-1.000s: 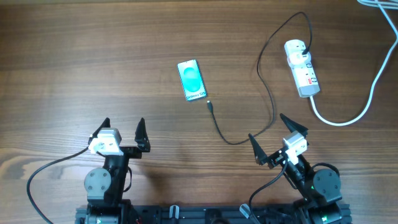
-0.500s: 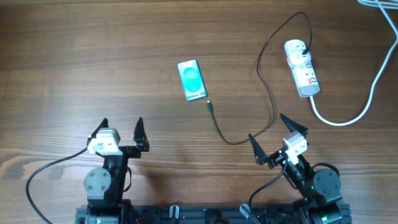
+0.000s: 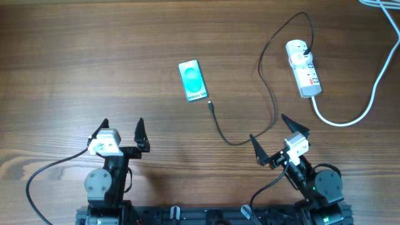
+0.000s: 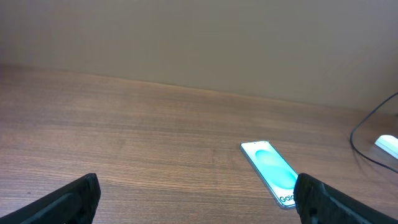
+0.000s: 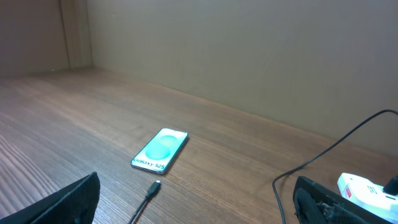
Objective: Plug charger to phone and switch on socket
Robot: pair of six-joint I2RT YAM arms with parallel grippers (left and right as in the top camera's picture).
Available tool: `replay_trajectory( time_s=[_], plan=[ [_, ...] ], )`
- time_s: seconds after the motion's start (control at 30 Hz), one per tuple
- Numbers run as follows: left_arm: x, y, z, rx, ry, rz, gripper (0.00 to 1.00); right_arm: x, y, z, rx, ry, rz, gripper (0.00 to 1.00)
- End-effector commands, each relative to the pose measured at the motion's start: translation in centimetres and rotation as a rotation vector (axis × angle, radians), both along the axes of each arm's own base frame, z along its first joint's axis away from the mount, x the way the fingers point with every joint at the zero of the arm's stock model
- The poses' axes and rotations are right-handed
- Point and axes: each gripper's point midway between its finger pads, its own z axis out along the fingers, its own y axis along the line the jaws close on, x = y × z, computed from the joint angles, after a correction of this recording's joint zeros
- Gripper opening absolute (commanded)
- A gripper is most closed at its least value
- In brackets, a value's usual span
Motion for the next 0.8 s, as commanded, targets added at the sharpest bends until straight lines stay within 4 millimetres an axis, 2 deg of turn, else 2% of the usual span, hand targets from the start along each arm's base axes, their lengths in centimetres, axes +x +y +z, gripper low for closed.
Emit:
replay_trajectory(
  time_s=[0.0, 0.77],
  plan=[
    [0.02, 0.38, -0.28, 0.024, 0.002, 0.017, 1.00, 0.04, -0.10, 0.14, -0.003, -0.010, -0.008, 1.00],
    [0.02, 0.38, -0.28, 0.024, 0.002, 0.017, 1.00, 0.04, -0.10, 0.14, -0.003, -0.010, -0.007, 0.99]
  ],
)
